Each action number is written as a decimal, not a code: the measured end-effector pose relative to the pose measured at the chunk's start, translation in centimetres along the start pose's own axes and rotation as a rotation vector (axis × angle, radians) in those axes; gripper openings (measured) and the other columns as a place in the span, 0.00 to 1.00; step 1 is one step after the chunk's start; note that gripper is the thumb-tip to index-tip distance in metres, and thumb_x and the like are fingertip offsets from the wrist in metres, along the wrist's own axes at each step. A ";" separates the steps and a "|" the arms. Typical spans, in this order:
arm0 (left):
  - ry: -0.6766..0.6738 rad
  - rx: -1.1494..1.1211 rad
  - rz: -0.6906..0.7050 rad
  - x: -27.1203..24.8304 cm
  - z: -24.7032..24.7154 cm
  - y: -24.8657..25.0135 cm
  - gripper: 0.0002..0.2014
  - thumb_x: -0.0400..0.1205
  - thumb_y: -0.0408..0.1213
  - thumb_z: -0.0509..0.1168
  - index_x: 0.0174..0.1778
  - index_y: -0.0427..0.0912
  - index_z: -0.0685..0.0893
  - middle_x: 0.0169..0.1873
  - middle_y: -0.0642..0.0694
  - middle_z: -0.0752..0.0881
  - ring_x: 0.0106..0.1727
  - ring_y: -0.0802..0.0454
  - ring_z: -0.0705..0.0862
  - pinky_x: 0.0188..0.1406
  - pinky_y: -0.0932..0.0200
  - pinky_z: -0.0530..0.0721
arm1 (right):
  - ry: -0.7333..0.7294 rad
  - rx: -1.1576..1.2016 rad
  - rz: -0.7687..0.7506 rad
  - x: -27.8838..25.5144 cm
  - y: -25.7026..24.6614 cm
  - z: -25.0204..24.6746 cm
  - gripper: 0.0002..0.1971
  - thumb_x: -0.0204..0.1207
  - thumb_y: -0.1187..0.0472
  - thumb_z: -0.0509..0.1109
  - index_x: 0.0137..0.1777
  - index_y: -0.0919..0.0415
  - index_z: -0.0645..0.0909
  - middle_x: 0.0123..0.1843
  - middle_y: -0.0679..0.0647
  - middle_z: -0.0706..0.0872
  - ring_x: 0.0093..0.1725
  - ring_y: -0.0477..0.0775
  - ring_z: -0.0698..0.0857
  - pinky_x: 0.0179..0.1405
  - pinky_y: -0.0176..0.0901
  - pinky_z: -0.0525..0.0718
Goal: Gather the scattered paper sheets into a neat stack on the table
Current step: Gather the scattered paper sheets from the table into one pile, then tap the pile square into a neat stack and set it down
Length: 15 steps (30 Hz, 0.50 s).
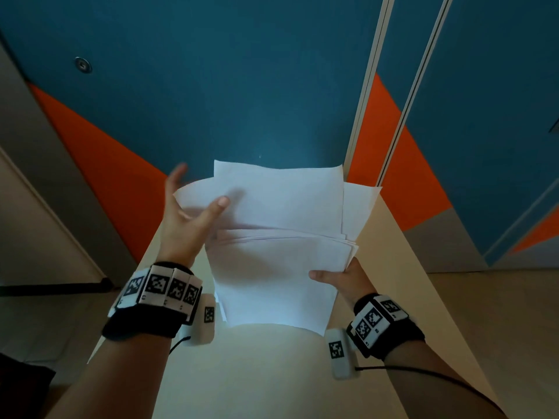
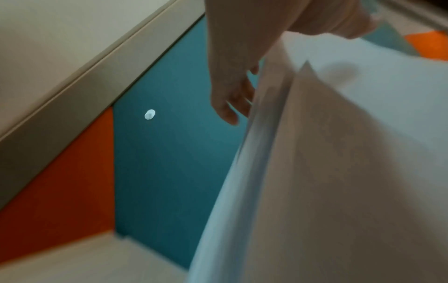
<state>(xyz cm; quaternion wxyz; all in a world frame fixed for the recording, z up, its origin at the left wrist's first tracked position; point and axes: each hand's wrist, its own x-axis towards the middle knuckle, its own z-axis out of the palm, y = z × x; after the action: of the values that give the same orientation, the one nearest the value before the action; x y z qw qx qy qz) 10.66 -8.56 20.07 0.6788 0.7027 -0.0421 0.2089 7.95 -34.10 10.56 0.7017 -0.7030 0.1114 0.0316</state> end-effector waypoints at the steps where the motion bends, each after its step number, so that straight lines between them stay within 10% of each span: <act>1: 0.042 0.083 0.120 0.4 -0.1 1.1 0.45 0.61 0.53 0.73 0.75 0.48 0.65 0.68 0.45 0.75 0.71 0.51 0.76 0.73 0.52 0.75 | 0.013 0.000 0.009 0.1 0.1 0.0 0.18 0.60 0.71 0.82 0.49 0.62 0.84 0.48 0.57 0.90 0.48 0.57 0.89 0.53 0.50 0.86; 6: -0.077 0.917 0.590 1.3 1.2 6.5 0.49 0.62 0.70 0.62 0.77 0.46 0.68 0.75 0.43 0.73 0.78 0.41 0.67 0.76 0.36 0.59 | 0.010 0.014 -0.007 0.0 -0.4 0.2 0.16 0.61 0.73 0.80 0.43 0.57 0.83 0.43 0.54 0.89 0.44 0.52 0.87 0.46 0.41 0.84; 15: -0.559 1.302 0.630 -0.4 6.2 5.2 0.38 0.70 0.66 0.60 0.75 0.50 0.72 0.63 0.45 0.84 0.73 0.41 0.75 0.75 0.25 0.42 | -0.035 0.018 -0.005 -0.5 -0.9 0.3 0.18 0.60 0.78 0.79 0.42 0.55 0.84 0.46 0.57 0.89 0.48 0.56 0.87 0.61 0.56 0.83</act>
<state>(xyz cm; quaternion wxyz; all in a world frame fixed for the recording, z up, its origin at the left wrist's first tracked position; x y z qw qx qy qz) 9.96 -15.07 24.80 0.0016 0.9415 -0.2787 0.1897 7.72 -33.79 11.52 0.7100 -0.6961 0.0978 0.0411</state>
